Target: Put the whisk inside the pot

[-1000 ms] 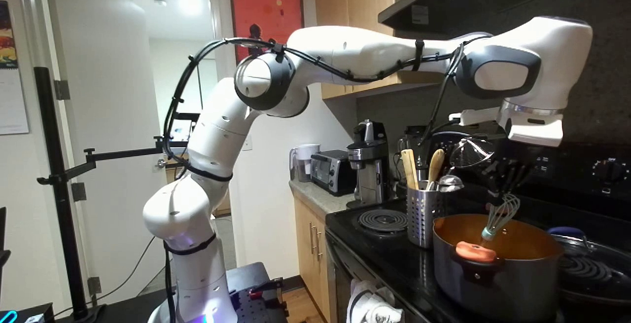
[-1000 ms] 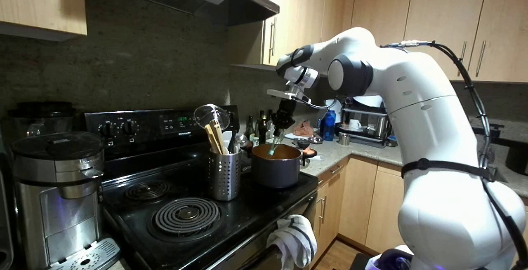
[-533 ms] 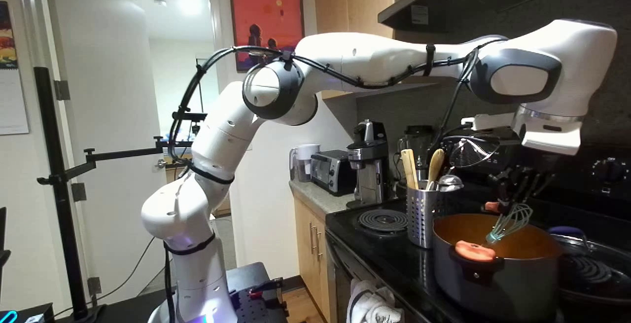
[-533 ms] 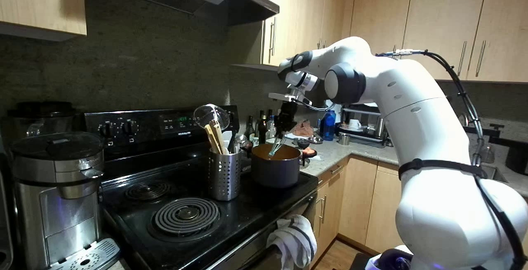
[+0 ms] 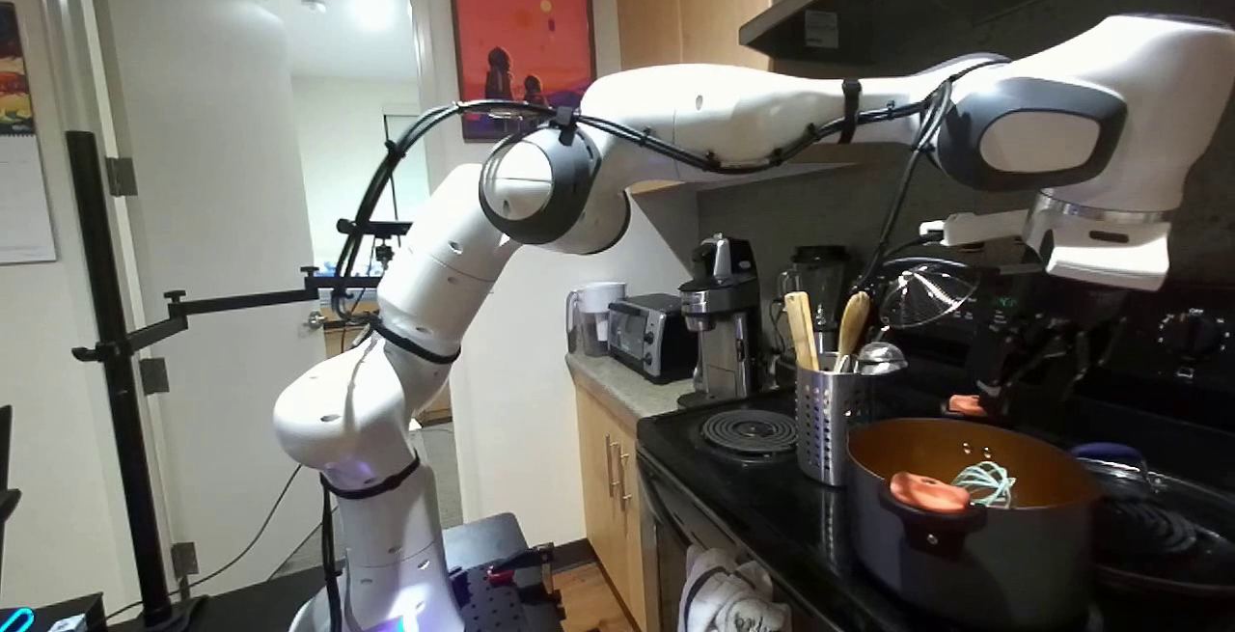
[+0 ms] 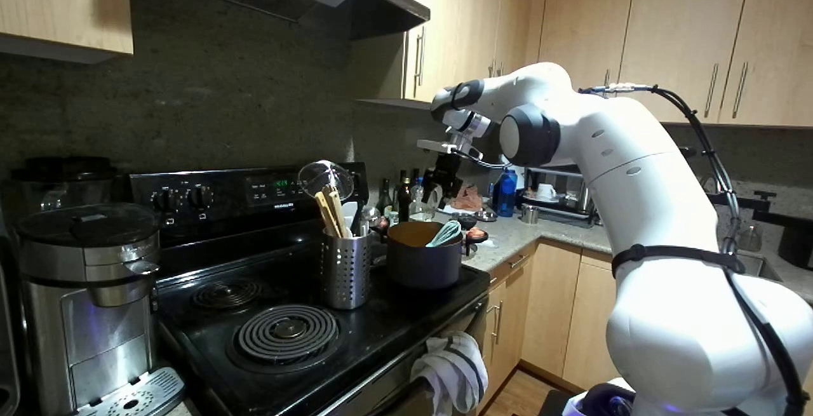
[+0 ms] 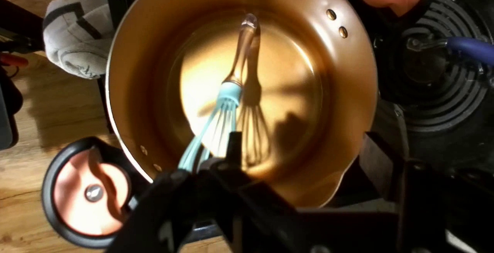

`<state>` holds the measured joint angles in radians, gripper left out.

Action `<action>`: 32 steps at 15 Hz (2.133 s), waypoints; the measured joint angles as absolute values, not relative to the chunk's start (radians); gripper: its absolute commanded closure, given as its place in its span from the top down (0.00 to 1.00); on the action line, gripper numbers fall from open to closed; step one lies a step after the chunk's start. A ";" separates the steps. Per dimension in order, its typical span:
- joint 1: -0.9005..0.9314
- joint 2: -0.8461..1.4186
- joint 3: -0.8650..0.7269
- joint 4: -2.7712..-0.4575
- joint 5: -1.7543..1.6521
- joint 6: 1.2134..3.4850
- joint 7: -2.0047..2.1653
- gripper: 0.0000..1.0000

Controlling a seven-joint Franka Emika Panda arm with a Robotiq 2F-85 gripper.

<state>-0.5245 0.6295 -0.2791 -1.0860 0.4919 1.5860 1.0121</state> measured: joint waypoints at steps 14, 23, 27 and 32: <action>-0.480 0.443 -0.289 -1.100 0.342 1.588 1.006 1.00; -0.347 0.228 -0.270 -1.333 0.223 1.605 1.002 1.00; -0.277 0.141 -0.247 -1.496 0.175 1.677 1.003 1.00; -0.213 0.070 -0.222 -1.691 0.122 1.822 1.006 1.00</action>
<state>-0.2127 0.0696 -0.2215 -1.6909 0.1216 1.8225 1.0060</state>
